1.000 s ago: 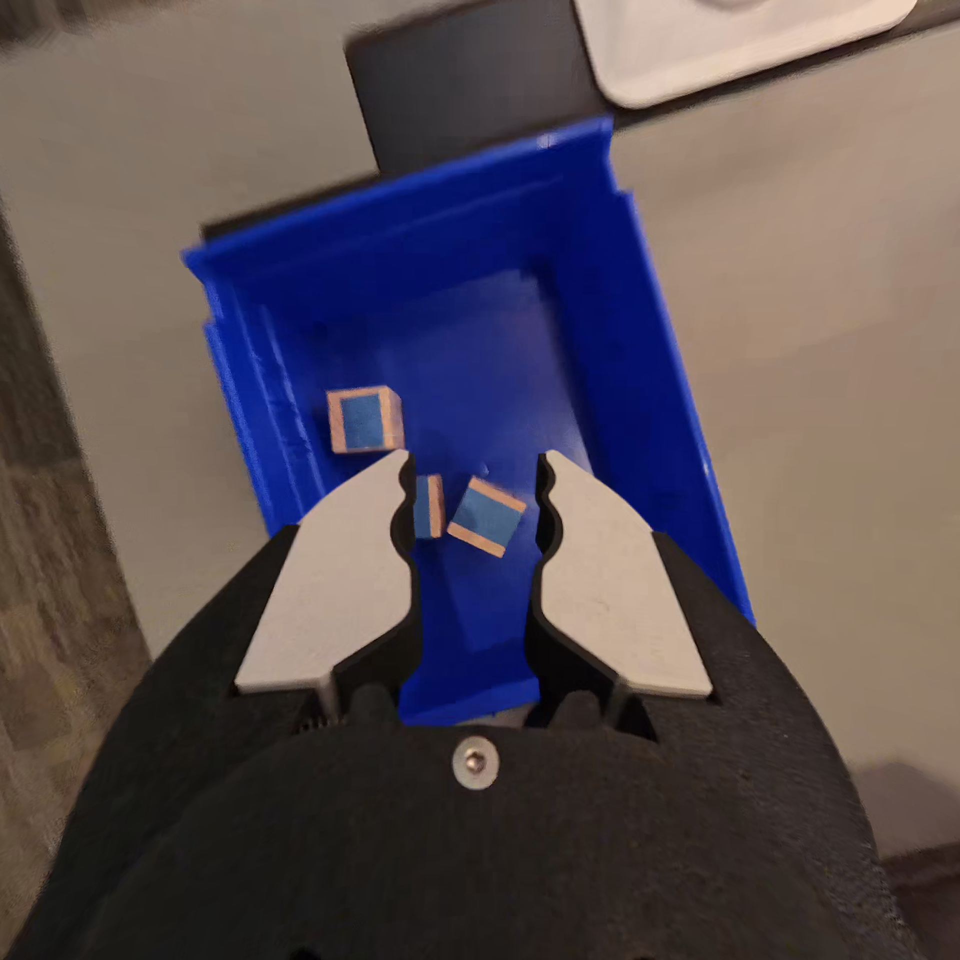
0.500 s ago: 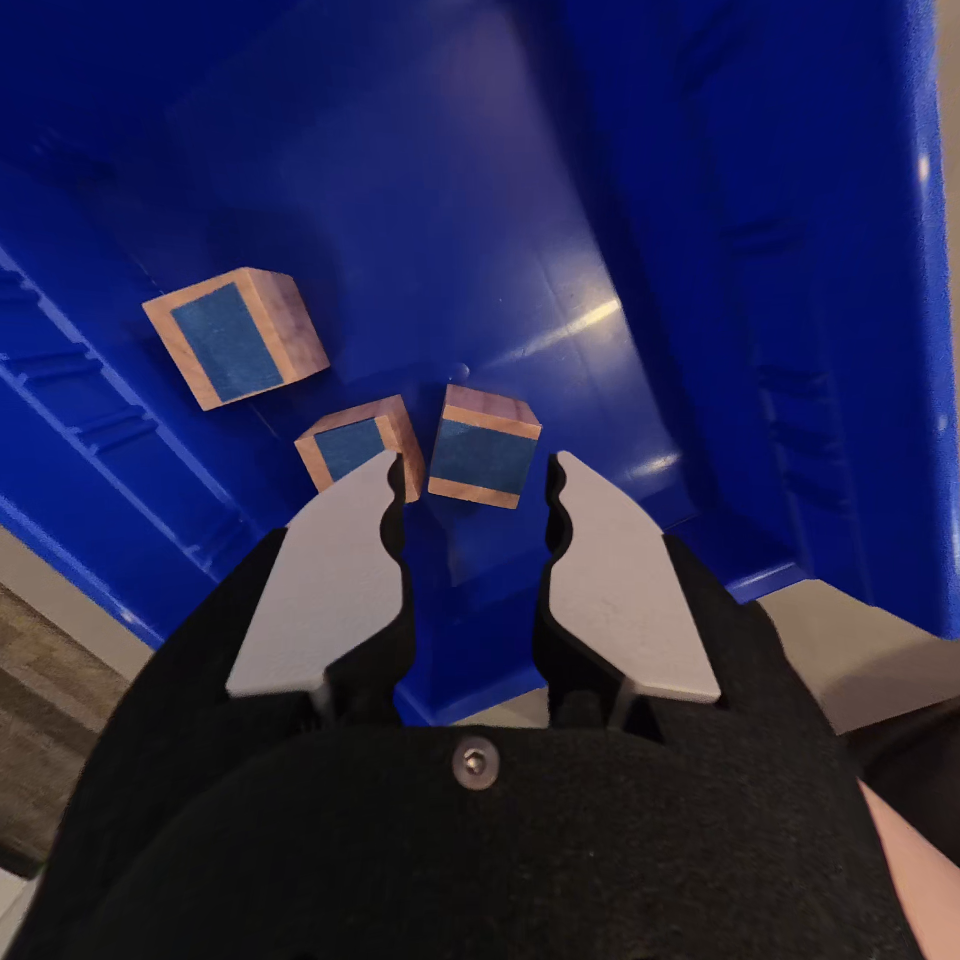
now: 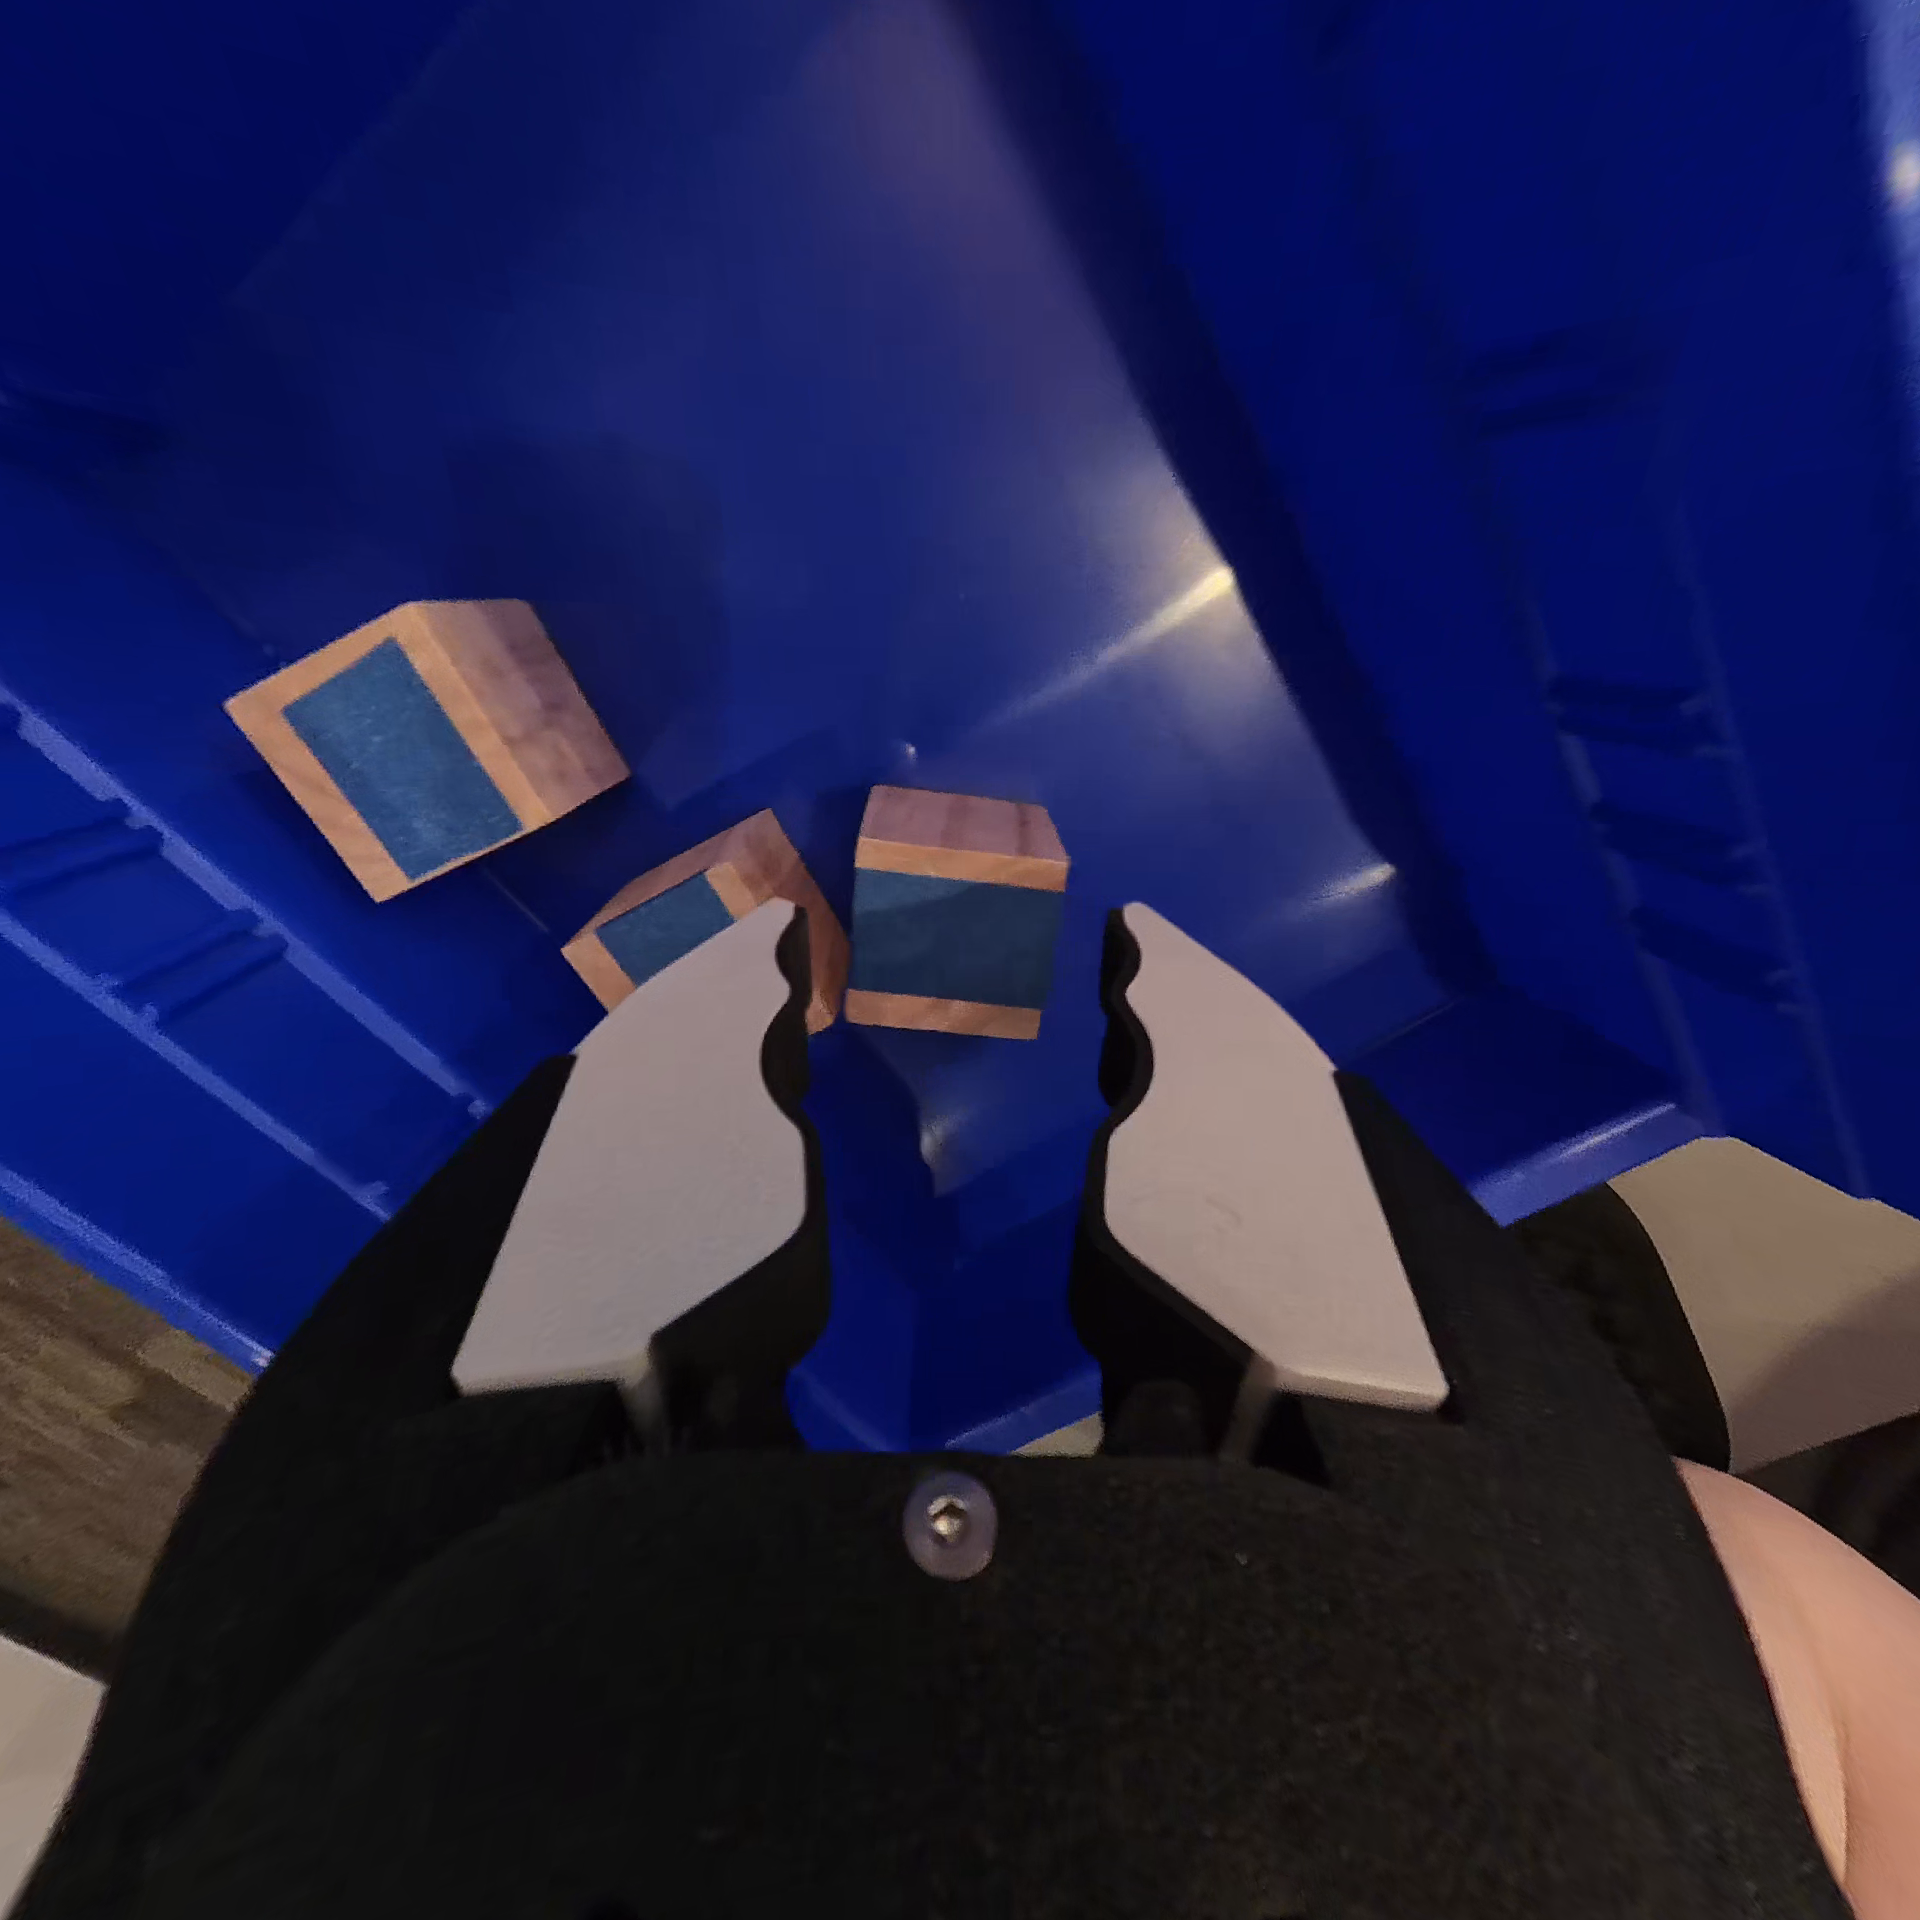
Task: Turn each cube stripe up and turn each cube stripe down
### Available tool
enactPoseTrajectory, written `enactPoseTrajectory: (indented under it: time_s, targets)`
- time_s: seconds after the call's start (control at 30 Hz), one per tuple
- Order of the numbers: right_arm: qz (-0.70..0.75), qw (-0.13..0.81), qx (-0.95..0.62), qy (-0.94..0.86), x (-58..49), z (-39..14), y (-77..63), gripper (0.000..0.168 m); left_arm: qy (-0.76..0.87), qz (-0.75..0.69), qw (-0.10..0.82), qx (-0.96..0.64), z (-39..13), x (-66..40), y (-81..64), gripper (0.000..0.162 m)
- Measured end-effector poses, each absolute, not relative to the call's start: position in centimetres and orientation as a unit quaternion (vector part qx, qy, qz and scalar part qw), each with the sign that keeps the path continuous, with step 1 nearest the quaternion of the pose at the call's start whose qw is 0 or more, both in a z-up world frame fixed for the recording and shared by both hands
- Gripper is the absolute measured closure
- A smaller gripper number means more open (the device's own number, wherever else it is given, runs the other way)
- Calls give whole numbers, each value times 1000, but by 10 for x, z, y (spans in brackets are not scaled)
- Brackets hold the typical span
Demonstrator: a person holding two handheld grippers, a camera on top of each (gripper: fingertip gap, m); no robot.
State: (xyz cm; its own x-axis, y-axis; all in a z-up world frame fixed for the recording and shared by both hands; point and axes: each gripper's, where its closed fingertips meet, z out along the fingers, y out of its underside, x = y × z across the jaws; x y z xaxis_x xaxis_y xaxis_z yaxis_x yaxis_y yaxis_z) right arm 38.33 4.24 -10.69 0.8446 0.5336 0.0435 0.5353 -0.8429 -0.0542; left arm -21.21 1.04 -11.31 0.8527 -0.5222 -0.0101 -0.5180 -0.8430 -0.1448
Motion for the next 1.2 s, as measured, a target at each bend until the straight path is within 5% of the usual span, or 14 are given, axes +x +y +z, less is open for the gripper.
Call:
enactPoseTrajectory:
  time_s: [0.83,1.03,1.2]
  targets:
    - [-20,14,-957,-289,381,-112,38,112,276,35,-9,-961,-133,-224,-1,117]
    - [-26,76,-968,-239,381,-81,44,121,273,23,189,-943,-50,-201,21,117]
    - [-28,303,-919,-253,346,4,67,123,332,-125,374,-857,42,-129,7,117]
